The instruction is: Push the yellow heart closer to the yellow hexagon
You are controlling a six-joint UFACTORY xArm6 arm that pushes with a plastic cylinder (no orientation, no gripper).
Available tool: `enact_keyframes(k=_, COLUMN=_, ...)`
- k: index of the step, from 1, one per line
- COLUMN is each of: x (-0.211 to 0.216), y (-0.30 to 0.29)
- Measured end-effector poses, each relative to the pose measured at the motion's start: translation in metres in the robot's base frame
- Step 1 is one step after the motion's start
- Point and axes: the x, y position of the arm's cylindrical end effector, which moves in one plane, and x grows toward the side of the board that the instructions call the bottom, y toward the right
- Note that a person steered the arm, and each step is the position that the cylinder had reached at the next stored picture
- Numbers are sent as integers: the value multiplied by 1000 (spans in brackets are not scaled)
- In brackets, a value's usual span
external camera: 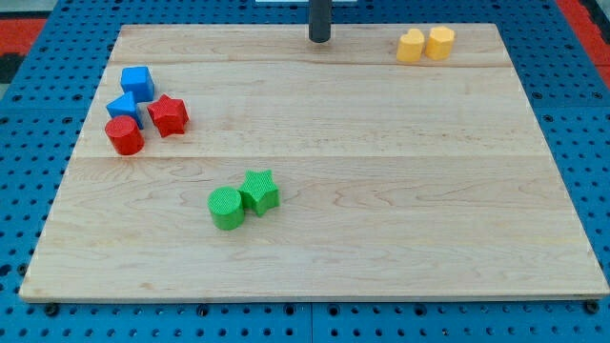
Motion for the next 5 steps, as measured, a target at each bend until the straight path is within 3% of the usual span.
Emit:
enact_keyframes(k=2, x=43, y=1)
enact_keyframes(k=3, x=36, y=6)
enact_keyframes(k=5, x=27, y=-109)
